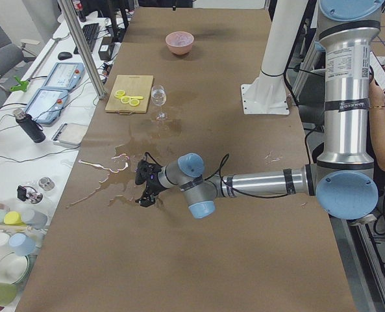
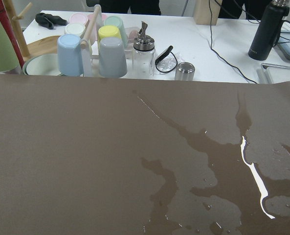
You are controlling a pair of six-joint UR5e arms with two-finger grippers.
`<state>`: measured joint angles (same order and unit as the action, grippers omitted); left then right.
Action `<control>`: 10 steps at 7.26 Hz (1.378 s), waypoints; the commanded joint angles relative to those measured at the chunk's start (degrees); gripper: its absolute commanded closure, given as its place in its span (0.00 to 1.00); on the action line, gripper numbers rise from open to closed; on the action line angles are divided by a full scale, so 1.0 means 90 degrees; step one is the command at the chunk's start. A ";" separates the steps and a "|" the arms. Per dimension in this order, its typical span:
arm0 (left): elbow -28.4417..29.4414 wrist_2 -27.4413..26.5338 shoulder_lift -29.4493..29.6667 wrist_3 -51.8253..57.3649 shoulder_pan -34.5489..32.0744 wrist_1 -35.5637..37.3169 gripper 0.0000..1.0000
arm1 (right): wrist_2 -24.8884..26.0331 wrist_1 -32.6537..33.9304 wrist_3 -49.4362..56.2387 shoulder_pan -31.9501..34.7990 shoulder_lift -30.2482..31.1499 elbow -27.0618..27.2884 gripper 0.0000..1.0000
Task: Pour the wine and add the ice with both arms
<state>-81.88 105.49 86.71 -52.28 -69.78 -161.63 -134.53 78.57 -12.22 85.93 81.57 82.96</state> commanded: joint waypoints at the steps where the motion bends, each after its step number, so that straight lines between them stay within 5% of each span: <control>1: -0.0507 0.0184 0.0209 0.0637 -0.0399 0.1464 0.04 | -0.0003 0.0000 0.0000 0.0003 0.0000 0.0050 0.00; 4: -0.0862 0.0669 0.0345 0.1927 -0.1140 0.3488 0.03 | -0.0003 0.0000 0.0000 -0.0007 -0.0001 0.0070 0.00; 6: -0.1611 0.1081 0.0502 0.2923 -0.1532 0.5906 0.03 | -0.0003 0.0000 0.0000 -0.0017 -0.0001 0.0070 0.00; 10: -0.1830 0.2347 0.0756 0.4809 -0.1865 0.8159 0.03 | -0.0052 0.0146 0.0000 0.0003 -0.0001 0.0138 0.00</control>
<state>-97.97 122.43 93.25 -13.65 -86.35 -93.92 -134.81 79.23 -12.22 85.95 81.59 84.05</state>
